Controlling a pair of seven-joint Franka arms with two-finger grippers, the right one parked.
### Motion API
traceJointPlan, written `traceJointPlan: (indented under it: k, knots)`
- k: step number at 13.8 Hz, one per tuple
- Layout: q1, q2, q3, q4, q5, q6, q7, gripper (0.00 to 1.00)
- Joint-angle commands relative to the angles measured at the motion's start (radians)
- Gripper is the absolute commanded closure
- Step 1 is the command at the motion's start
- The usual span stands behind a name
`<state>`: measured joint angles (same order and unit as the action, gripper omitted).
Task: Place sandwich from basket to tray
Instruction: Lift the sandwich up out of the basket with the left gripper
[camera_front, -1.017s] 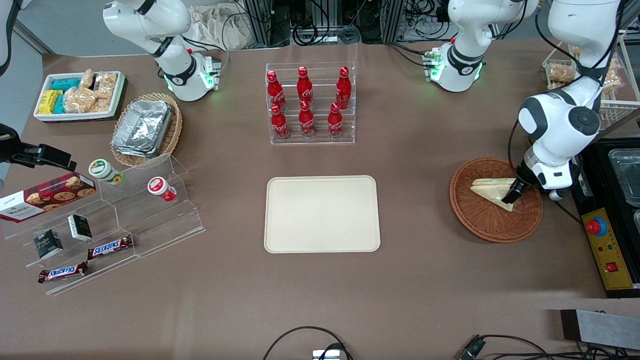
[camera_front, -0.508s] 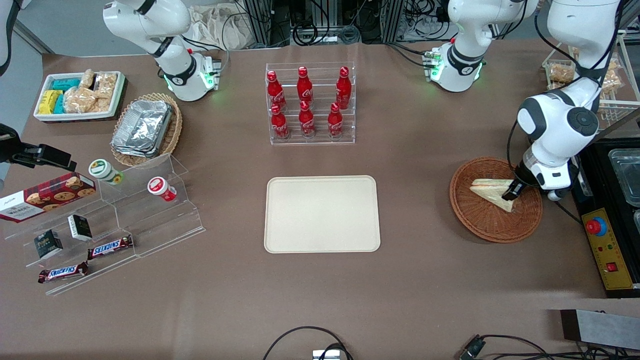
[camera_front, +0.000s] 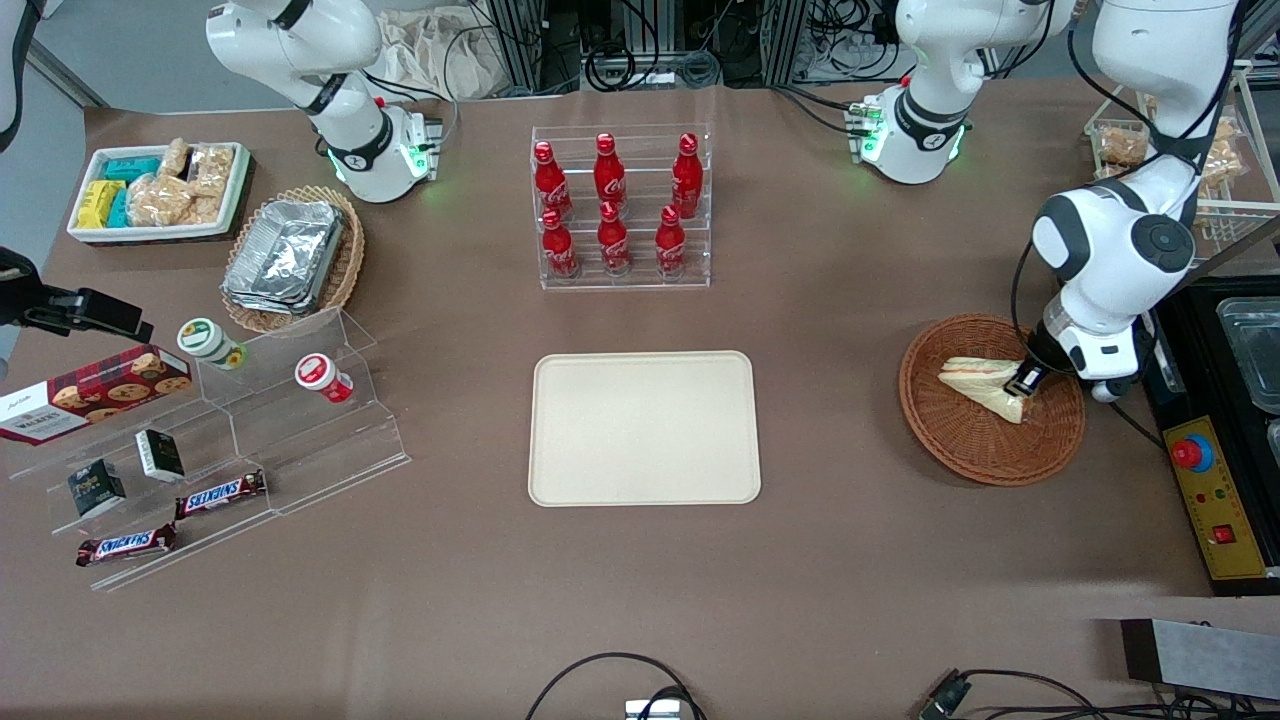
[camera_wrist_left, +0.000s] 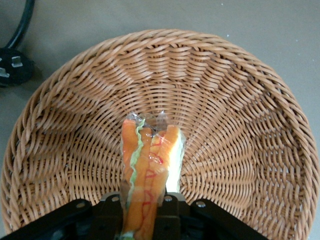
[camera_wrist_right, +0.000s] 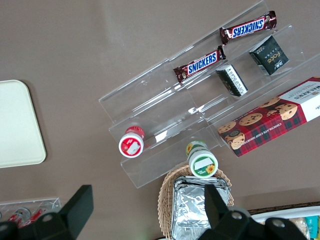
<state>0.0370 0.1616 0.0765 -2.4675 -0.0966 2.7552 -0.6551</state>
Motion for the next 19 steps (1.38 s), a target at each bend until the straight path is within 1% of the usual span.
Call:
traceJointPlan:
  k: [1,4,6,10,12,15,17,19]
  knots:
    - [-0.006,-0.080,-0.007,0.004,0.005,-0.092,0.060,1.00]
    - [-0.008,-0.146,-0.055,0.028,0.012,-0.176,0.080,1.00]
    - [-0.006,-0.172,-0.089,0.067,0.049,-0.248,0.080,1.00]
    - [-0.006,-0.178,-0.171,0.241,0.061,-0.493,0.054,1.00]
    - [-0.006,-0.168,-0.237,0.323,0.070,-0.563,0.003,1.00]
    - [-0.008,-0.142,-0.337,0.384,0.146,-0.588,-0.038,1.00]
    - [-0.008,-0.113,-0.382,0.444,0.149,-0.615,-0.031,1.00]
    - [-0.008,-0.056,-0.432,0.545,0.150,-0.690,-0.024,1.00]
